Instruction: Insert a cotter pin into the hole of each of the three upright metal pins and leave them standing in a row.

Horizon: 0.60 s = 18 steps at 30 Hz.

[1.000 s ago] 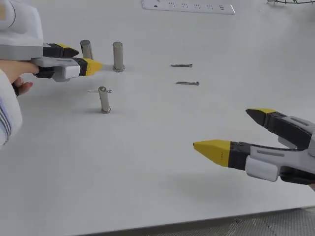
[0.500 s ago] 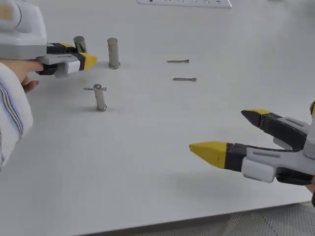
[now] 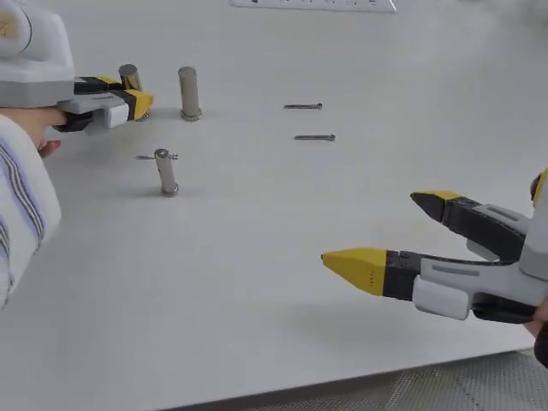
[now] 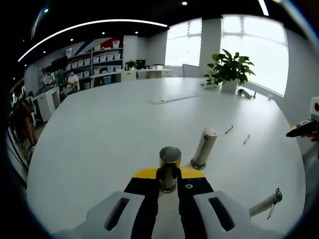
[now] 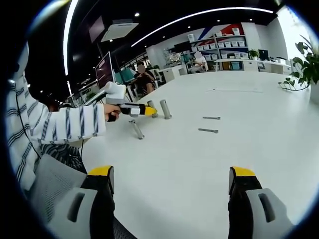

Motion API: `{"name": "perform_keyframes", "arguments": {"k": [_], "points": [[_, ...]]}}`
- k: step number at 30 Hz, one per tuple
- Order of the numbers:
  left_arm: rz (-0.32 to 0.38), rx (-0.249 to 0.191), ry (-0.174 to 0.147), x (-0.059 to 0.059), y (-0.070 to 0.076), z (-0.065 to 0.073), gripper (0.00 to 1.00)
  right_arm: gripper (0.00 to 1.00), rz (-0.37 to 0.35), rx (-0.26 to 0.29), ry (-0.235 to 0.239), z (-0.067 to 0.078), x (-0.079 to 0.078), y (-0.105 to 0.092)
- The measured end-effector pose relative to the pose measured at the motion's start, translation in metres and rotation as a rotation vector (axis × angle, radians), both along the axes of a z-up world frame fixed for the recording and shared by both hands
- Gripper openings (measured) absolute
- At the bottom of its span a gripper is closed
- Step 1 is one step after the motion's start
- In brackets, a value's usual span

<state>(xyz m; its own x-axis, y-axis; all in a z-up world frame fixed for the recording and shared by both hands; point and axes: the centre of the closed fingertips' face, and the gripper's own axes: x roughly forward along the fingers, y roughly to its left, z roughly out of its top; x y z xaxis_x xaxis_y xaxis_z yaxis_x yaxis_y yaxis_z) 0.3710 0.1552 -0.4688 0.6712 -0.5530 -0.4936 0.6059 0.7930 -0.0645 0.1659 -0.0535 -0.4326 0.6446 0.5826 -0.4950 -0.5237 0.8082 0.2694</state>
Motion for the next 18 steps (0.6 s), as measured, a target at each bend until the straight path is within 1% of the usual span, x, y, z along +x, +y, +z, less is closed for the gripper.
{"name": "perform_keyframes", "arguments": {"k": [3, 4, 5, 8, 9, 11, 13, 15, 16, 18], "points": [[0.000, -0.009, 0.009, 0.000, 0.001, 0.000, 0.09, 0.94, 0.002, -0.002, -0.001, 0.001, 0.000, 0.000], [0.003, -0.016, 0.016, -0.004, -0.001, 0.002, 0.09, 0.94, 0.003, -0.002, -0.002, 0.001, 0.000, 0.000], [0.002, -0.016, 0.017, -0.006, -0.001, 0.003, 0.09, 0.94, 0.004, -0.002, -0.003, 0.002, 0.001, 0.001], [-0.006, -0.005, 0.025, -0.011, 0.003, 0.004, 0.09, 0.94, 0.006, -0.004, -0.007, 0.003, 0.001, 0.001], [-0.007, 0.006, 0.027, -0.014, 0.005, 0.004, 0.09, 0.94, 0.006, -0.003, -0.008, 0.003, 0.001, 0.000], [-0.017, 0.022, 0.023, -0.019, 0.008, 0.006, 0.09, 0.94, 0.005, -0.002, -0.011, 0.004, 0.002, 0.000], [-0.022, 0.025, 0.020, -0.023, 0.011, 0.010, 0.09, 0.94, 0.007, 0.003, -0.009, 0.004, 0.002, 0.001], [-0.035, 0.024, 0.006, -0.027, 0.013, 0.018, 0.09, 0.94, 0.012, 0.003, -0.010, 0.005, 0.002, 0.003], [-0.044, 0.029, -0.006, -0.030, 0.013, 0.023, 0.09, 0.94, 0.017, 0.003, -0.011, 0.005, 0.002, 0.004], [-0.058, 0.035, -0.019, -0.034, 0.014, 0.030, 0.09, 0.94, 0.024, 0.007, -0.014, 0.006, 0.001, 0.006]]}}
